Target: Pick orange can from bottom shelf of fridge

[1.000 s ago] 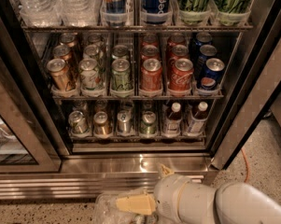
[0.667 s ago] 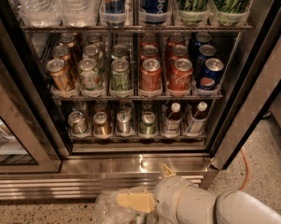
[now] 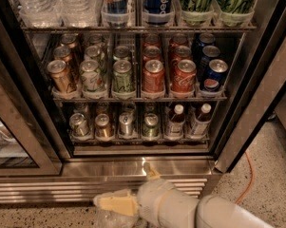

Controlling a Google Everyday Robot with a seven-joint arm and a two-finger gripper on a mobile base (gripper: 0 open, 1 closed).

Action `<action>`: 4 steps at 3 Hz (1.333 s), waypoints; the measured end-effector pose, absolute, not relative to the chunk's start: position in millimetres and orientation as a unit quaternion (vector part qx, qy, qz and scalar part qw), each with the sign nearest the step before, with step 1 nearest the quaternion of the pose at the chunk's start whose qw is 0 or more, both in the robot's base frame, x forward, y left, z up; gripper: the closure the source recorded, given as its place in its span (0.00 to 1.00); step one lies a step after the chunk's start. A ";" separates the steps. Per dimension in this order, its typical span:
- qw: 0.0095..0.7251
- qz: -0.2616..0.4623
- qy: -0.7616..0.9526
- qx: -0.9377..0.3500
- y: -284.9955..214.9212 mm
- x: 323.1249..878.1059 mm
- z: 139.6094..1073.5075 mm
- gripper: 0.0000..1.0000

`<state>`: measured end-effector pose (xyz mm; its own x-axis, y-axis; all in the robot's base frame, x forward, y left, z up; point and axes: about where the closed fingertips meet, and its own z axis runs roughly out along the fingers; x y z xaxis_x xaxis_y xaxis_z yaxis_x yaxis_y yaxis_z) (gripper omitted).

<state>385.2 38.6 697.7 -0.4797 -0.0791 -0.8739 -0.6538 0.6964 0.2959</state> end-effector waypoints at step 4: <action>0.533 0.382 0.734 -0.178 189.7 423.1 645.9 0.00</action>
Offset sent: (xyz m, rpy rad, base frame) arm 0.1379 0.0845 -0.1176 0.2433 -0.0590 -0.2869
